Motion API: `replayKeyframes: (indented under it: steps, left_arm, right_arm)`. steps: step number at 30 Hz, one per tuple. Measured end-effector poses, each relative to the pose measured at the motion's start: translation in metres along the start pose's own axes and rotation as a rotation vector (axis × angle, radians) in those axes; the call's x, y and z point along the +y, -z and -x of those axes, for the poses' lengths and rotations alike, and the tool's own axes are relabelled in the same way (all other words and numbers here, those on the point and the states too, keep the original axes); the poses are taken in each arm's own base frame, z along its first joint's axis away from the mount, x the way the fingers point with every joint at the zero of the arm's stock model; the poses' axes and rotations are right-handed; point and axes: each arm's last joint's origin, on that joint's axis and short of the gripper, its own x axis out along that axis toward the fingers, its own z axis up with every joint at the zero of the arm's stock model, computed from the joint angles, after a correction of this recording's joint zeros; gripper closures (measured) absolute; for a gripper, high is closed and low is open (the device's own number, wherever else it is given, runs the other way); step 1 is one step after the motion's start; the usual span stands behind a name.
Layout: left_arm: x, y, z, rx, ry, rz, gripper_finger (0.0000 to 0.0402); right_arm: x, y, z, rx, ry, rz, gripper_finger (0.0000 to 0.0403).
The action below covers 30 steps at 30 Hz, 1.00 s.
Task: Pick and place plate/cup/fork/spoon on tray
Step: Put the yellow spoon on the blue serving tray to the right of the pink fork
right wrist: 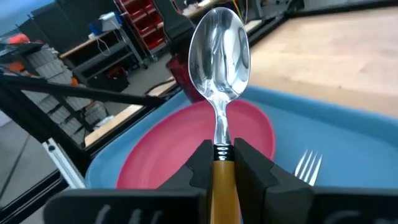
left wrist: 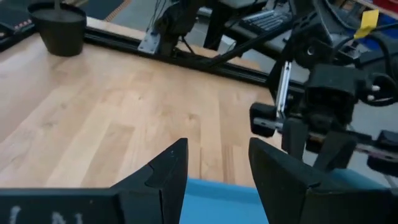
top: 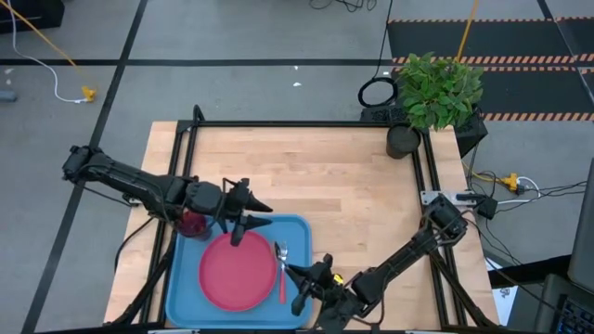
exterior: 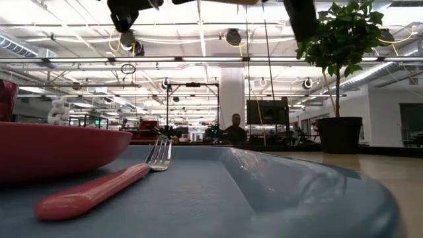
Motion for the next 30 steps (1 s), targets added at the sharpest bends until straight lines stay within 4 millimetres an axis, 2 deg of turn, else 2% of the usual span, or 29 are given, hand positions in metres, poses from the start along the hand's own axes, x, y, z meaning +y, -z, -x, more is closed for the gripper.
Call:
replayKeyframes:
  steps: [7,13,20,23,27,30]
  left_arm:
    - [-0.007,-0.004,0.013,-0.025,0.036,-0.026,0.0229]
    - [-0.009,-0.005,0.018,-0.046,0.035,-0.038,0.0229]
    - [-0.009,-0.005,0.018,-0.049,0.027,-0.037,0.0229]
    - [-0.009,-0.005,0.018,-0.05,0.026,-0.051,0.0229]
    - [-0.009,-0.006,0.019,-0.053,0.027,-0.055,0.0229]
    - [-0.009,-0.007,0.021,-0.061,0.029,-0.056,0.0229]
  right_arm:
    - [0.0,0.008,0.008,0.02,-0.006,-0.059,0.0377]
    - [-0.001,0.004,-0.003,0.12,-0.047,-0.033,0.0377]
    - [-0.016,-0.036,-0.026,0.204,0.009,0.05,0.0378]
    - [-0.031,-0.06,-0.032,0.303,0.062,0.12,0.0378]
    - [-0.052,-0.103,-0.035,0.374,0.154,0.151,0.0378]
    - [-0.067,-0.119,-0.037,0.435,0.212,0.173,0.0377]
